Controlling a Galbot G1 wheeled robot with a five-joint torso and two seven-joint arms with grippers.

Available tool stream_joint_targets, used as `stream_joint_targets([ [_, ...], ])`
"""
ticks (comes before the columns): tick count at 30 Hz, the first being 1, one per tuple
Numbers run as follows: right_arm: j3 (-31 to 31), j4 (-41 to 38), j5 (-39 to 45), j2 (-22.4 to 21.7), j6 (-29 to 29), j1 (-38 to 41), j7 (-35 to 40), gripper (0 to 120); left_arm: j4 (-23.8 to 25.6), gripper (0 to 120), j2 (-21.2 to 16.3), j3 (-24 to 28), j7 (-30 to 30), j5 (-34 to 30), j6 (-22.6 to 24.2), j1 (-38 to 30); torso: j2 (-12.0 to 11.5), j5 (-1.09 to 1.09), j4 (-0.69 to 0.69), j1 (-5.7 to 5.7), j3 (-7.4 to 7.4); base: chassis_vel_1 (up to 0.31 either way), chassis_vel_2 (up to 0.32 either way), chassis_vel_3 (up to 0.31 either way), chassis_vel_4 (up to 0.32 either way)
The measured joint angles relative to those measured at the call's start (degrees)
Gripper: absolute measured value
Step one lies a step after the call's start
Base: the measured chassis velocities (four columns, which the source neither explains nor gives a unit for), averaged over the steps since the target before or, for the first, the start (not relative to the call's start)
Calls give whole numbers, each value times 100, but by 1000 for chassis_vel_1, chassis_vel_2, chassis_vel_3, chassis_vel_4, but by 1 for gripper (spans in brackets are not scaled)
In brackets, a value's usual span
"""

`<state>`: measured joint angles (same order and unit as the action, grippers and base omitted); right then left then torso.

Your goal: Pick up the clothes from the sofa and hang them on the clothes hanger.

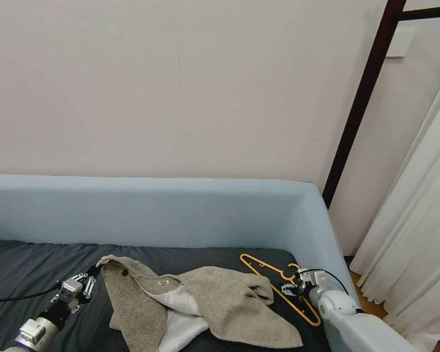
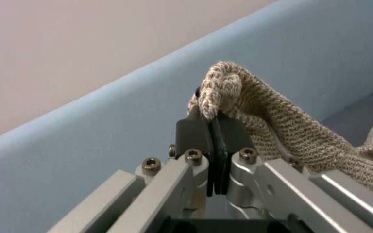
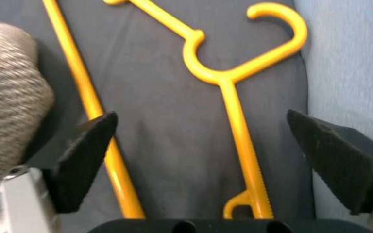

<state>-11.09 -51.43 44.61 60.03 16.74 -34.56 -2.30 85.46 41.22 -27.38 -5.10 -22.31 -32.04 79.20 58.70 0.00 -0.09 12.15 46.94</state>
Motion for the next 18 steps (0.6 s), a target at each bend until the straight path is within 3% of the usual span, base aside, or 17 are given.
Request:
stream_joint_targets([
  [4, 23, 365, -86, 128, -2, 107, -100, 78, 72, 0, 5, -11, -3, 16, 3, 37, 0, 0, 0, 0, 0, 0, 0, 0, 0],
  [9, 52, 530, -127, 201, -3, 144, -174, 66, 114, 0, 11, -33, -3, 23, 4, 69, 0, 0, 0, 0, 0, 0, 0, 0, 0],
  [12, 73, 667, -193, 273, -13, 167, -249, 50, 133, 0, 18, -42, -4, 37, 4, 91, 0, 0, 0, 0, 0, 0, 0, 0, 0],
  [18, 94, 775, -245, 339, -42, 196, -278, 32, 177, 0, 23, -41, -6, 43, 4, 92, 0, 0, 0, 0, -1, 0, 0, 0, 0],
])
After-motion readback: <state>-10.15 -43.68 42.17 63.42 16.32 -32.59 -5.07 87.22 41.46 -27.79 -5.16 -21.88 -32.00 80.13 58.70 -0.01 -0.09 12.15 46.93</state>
